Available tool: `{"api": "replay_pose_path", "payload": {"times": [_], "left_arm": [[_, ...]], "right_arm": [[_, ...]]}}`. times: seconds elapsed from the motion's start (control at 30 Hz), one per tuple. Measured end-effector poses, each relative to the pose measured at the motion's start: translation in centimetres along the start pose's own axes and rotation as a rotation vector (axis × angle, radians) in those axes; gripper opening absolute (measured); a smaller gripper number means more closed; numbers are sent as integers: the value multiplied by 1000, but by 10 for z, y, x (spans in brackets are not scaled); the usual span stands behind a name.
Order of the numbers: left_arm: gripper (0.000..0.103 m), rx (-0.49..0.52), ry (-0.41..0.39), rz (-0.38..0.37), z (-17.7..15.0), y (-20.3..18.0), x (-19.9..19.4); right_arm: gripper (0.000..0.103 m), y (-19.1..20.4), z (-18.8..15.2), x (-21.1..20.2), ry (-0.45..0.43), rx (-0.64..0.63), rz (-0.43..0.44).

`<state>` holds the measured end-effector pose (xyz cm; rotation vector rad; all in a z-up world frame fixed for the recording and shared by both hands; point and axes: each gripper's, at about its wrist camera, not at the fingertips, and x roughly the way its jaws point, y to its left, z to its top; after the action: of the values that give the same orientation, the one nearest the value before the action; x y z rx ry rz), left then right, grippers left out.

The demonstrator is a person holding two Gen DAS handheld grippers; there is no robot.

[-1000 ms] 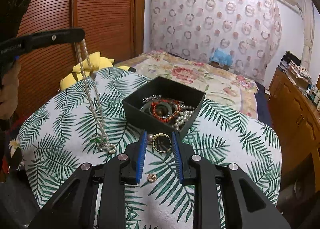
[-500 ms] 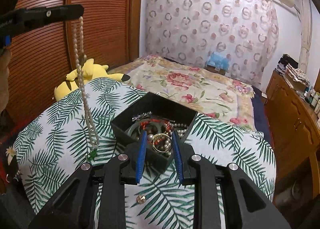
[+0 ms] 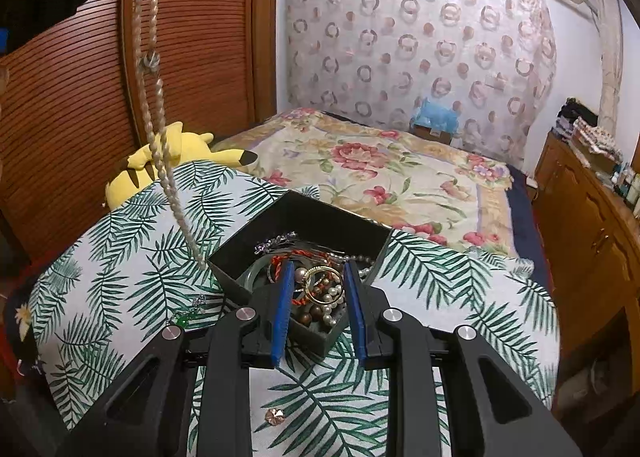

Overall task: Organize jewelry
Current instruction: 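Carry the pearl strand into the box with the left tool while the right carries the ring in, then withdraw both tools from the box toward the remaining small pieces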

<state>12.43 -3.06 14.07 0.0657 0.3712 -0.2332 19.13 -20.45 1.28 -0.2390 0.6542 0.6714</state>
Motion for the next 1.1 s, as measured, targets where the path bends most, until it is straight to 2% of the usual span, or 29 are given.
{"api": "replay_pose_path", "payload": {"times": [0.37,0.57,0.7,0.97,1.1], "left_arm": [[4,3,12,38,16,0,26],[4,-3,80,33,-3,2,54],[4,-14,113,24,-16,3,65],[4,1,187,10,-47,-1,77],[6,-9,216,5,-73,2,71]], "right_arm": [[28,-9,-1,36,47,30,41],[29,-13,-3,42,53,46,55],[33,-16,-7,38,45,50,64],[33,-15,-21,23,31,56,27],[33,-10,-34,12,22,53,16]]}}
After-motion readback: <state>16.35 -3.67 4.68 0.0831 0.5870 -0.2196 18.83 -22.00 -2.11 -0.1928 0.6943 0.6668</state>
